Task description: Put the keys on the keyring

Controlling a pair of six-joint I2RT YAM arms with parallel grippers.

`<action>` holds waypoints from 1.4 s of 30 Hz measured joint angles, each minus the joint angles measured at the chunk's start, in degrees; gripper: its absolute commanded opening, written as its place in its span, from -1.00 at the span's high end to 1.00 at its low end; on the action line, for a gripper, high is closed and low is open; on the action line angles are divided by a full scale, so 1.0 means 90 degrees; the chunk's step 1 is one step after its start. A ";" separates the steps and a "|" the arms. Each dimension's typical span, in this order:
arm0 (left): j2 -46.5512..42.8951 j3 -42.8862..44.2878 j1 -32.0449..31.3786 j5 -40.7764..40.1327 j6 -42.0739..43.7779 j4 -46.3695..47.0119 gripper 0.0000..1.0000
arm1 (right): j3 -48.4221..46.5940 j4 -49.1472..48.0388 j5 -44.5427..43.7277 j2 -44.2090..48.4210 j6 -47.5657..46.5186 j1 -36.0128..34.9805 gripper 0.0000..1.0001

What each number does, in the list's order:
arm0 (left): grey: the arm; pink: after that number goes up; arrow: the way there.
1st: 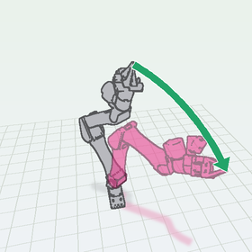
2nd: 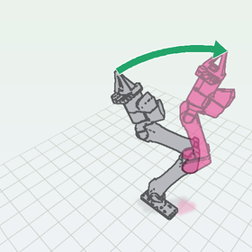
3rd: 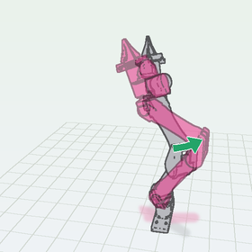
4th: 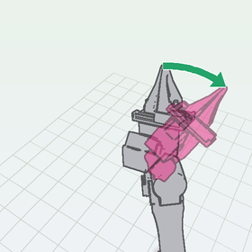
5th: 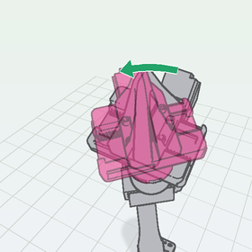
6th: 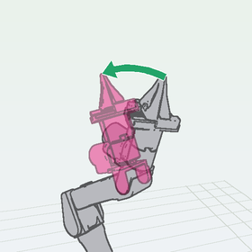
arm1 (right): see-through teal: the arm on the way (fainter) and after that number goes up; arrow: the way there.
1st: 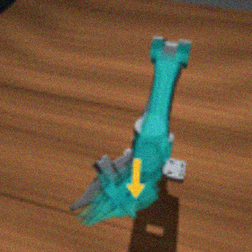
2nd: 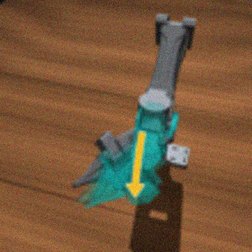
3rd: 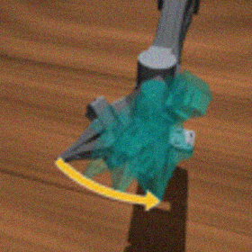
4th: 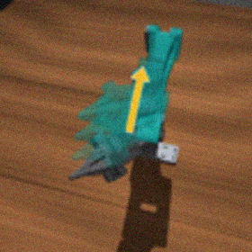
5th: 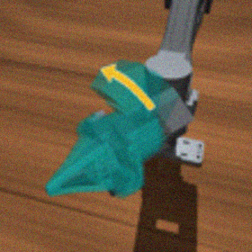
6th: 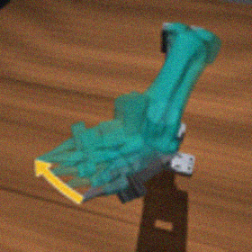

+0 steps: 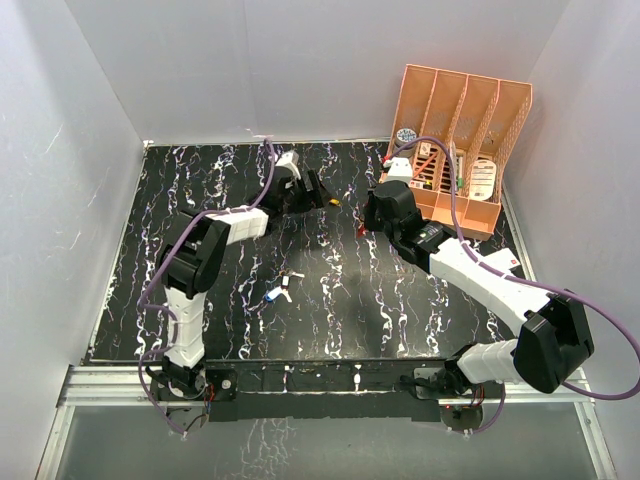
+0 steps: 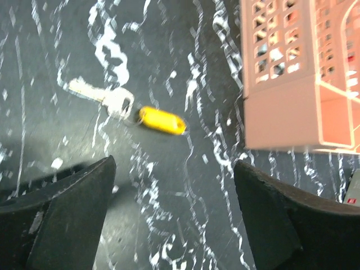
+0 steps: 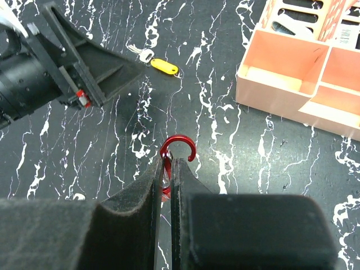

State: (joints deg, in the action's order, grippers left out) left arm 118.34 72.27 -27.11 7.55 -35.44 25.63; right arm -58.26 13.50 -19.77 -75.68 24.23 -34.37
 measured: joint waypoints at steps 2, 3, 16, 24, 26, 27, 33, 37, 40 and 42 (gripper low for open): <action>0.0107 0.0219 0.0000 0.0078 0.0182 0.0151 -0.84 | 0.0000 0.0000 0.0007 0.0000 0.0002 0.0000 1.00; 0.0189 0.0350 0.0000 0.0121 0.0284 0.0233 -0.87 | 0.0000 0.0000 0.0012 0.0002 0.0000 0.0000 1.00; 0.1479 0.1253 0.0000 0.0600 0.1248 0.0950 -0.94 | 0.0019 -0.0005 0.0046 0.0095 -0.0017 0.0049 1.00; 0.1637 0.1392 0.0000 0.0799 0.1362 0.1166 -0.94 | 0.0177 -0.0024 0.0070 0.0138 -0.0019 0.0131 1.00; 0.1673 0.1421 0.0000 0.0862 0.1365 0.1205 -0.94 | 0.0194 -0.0022 0.0075 0.0138 -0.0019 0.0143 1.00; 0.1705 0.1457 0.0000 0.0894 0.1365 0.1219 -0.94 | 0.0199 -0.0022 0.0078 0.0141 -0.0019 0.0148 1.00; 0.1931 0.1841 0.0000 0.1156 0.1336 0.1178 -0.93 | 0.0199 -0.0022 0.0097 0.0146 -0.0019 0.0170 1.00; 0.2040 0.2011 0.0000 0.1309 0.1287 0.1083 -0.92 | 0.0199 -0.0022 0.0097 0.0158 -0.0022 0.0172 1.00; 0.2062 0.2018 0.0000 0.1406 0.1253 0.0976 -0.92 | 0.0199 -0.0022 0.0100 0.0180 -0.0022 0.0185 1.00; 0.2062 0.2033 0.0002 0.1435 0.1224 0.0935 -0.91 | 0.0199 -0.0022 0.0100 0.0202 -0.0019 0.0197 1.00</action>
State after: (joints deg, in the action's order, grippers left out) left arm 136.90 90.56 -27.09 20.47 -24.43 34.04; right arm -56.47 13.30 -18.87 -73.87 24.05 -32.60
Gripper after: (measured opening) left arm 0.961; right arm 0.065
